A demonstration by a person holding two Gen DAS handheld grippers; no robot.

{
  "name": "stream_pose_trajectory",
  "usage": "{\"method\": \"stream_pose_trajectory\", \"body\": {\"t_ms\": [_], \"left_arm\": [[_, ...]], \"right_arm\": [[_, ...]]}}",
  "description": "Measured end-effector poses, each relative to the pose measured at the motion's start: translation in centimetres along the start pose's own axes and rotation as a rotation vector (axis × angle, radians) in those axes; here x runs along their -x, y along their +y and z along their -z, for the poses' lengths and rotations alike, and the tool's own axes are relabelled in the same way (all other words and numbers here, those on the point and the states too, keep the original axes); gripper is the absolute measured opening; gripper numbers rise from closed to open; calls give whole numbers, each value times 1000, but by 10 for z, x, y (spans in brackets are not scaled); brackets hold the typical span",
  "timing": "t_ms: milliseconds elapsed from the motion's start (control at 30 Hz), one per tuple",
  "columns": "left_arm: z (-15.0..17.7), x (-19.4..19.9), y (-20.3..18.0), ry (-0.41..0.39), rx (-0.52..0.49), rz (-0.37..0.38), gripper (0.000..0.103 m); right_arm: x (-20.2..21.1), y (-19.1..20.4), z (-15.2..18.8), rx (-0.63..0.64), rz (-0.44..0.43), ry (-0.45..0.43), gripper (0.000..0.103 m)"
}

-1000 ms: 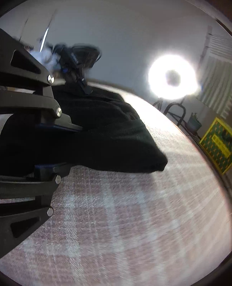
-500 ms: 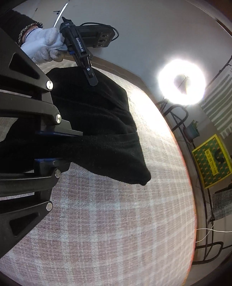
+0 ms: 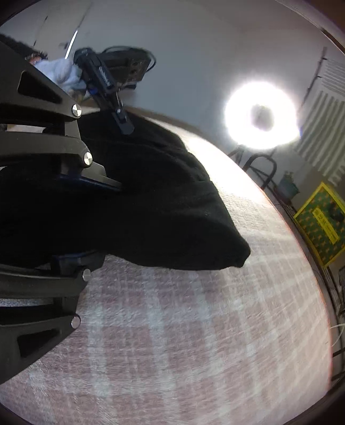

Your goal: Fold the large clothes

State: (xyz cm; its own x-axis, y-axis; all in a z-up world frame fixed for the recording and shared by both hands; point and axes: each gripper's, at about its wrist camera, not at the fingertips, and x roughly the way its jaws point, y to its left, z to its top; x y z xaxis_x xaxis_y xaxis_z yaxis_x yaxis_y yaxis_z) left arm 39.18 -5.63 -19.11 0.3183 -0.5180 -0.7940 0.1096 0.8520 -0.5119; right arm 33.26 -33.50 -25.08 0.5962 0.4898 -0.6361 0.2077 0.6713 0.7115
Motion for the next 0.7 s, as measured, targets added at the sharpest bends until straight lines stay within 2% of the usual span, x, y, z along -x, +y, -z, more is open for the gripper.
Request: {"method": "stream_pose_trajectory", "body": {"t_ms": [133,367,467,500,600,700], "left_arm": [[2,8,-13,-20,-52,-31,23],[11,33,-38,-60,-131,-43,21],[17,44,-51,-75,-149,-38,19],[20,48,-58,-81,-164,-39,16],[28,60,-80,-112,-228,-43,14],[34,62,-97,-120,-262,-47,14]], "right_arm": [[12,28,0,114,121,-13,23],[43,83,12,355,280,-51,18],[55,95,21,398,327,-56,18],[57,97,22,404,342,-55,18],[69,103,29,419,390,-60,17],[86,108,38,429,379,-67,15]]}}
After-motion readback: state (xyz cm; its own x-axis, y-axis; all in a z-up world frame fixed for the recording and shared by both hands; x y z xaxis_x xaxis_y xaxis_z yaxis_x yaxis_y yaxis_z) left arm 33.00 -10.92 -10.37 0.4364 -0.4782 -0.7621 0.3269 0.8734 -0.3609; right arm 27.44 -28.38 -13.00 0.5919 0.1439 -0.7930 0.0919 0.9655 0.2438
